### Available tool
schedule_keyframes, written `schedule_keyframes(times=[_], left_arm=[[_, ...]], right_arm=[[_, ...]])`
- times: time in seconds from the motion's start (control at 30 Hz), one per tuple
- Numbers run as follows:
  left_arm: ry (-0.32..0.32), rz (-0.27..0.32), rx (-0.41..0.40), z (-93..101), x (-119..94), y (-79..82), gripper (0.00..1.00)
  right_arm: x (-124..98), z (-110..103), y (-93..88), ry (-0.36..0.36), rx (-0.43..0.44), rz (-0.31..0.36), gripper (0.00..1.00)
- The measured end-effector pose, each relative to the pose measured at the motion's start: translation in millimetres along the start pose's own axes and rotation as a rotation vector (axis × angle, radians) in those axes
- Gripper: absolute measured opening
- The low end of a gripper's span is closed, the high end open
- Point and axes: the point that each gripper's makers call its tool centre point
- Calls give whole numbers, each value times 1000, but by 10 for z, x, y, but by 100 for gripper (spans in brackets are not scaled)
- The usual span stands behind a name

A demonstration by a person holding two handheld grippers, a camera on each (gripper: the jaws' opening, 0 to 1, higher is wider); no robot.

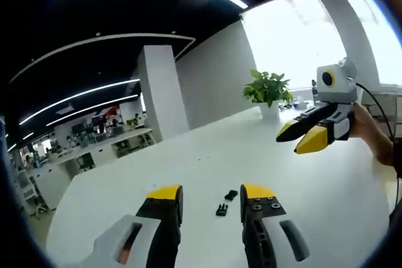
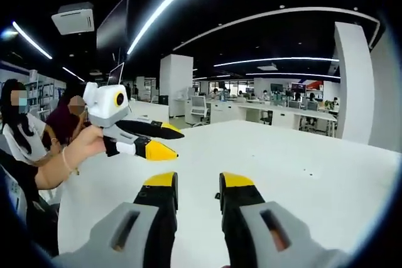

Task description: Snap the two parts of the plastic buckle together until the buckle closes and remains connected.

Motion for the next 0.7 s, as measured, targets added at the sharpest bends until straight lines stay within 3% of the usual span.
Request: schedule_keyframes(times=[0.37,0.7], left_arm=[[-39,45,-44,-38,252,41,35],[-51,41,5,-13,422,15,35]], right_arm=[[75,329,72,-46,-18,19,26],[240,518,14,-56,-7,-4,25]])
Point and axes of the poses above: the point that each gripper's makers call its tool centre point, and the gripper's own axes: x roughly forward along the fingers, z roughly to its right, y roughly out of its top, and after that the axes turned 7 degrees about y, right-handed
